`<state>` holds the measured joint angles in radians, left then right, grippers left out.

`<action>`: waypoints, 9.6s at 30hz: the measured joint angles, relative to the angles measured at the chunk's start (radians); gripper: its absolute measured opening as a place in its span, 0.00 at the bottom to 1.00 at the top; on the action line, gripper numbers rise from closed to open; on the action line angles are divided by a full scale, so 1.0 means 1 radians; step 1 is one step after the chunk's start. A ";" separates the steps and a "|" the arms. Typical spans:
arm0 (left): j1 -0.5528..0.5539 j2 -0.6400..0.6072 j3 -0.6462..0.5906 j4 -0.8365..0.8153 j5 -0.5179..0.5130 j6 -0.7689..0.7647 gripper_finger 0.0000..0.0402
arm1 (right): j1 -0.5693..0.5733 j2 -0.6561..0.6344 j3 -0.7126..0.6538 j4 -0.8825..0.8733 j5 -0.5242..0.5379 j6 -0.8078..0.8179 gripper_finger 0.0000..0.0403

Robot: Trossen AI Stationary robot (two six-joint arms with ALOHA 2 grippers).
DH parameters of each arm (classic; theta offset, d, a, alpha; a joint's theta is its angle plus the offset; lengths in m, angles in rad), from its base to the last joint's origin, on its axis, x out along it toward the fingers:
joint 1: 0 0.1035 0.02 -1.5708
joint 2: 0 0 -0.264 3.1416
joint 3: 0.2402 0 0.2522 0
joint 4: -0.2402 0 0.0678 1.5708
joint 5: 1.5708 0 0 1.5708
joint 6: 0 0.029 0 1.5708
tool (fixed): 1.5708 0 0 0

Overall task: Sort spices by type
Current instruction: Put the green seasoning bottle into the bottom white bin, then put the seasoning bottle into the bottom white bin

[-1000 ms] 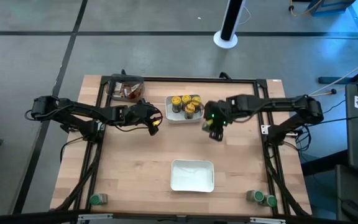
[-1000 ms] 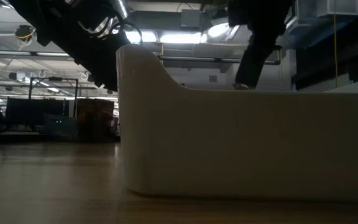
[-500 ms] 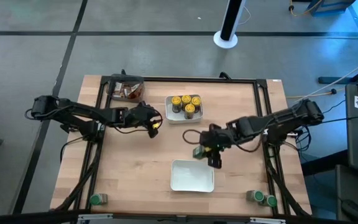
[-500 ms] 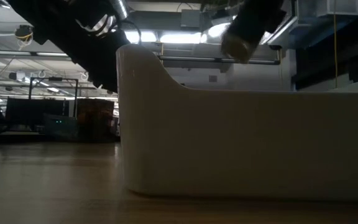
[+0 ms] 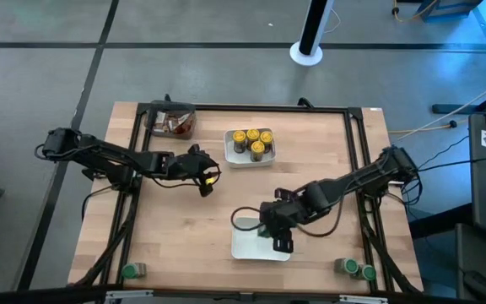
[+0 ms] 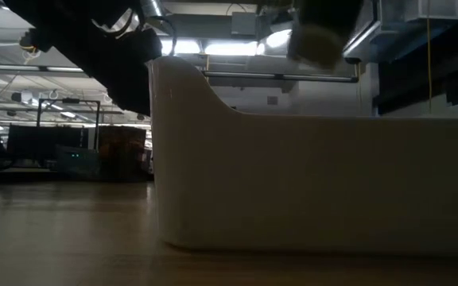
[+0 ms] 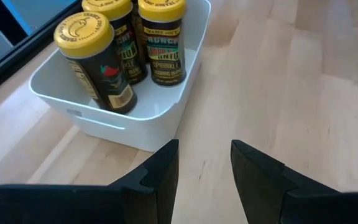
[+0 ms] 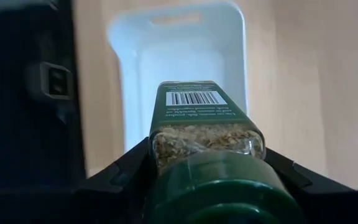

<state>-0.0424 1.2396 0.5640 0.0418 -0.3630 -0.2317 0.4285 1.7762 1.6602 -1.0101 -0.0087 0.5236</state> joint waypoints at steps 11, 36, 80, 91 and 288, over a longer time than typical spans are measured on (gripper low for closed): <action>-0.016 0.000 0.000 0.003 -0.006 -0.004 0.34 | 0.004 0.152 0.054 -0.181 -0.016 0.030 0.52; -0.016 0.000 -0.001 0.001 -0.008 0.003 0.34 | 0.004 0.317 0.054 -0.190 0.017 -0.032 0.52; -0.017 -0.001 -0.001 0.000 -0.007 0.000 0.34 | 0.085 0.102 0.054 -0.436 0.024 0.170 0.79; -0.017 -0.001 -0.001 0.000 -0.007 -0.006 0.34 | 0.236 0.079 0.053 -0.563 0.043 0.454 0.79; -0.023 0.000 0.000 0.023 -0.007 -0.022 0.34 | -0.004 0.271 0.146 -0.120 0.179 -0.242 0.52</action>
<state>-0.0658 1.2392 0.5636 0.0651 -0.3702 -0.2539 0.4248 2.0472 1.8061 -1.1300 0.1703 0.2816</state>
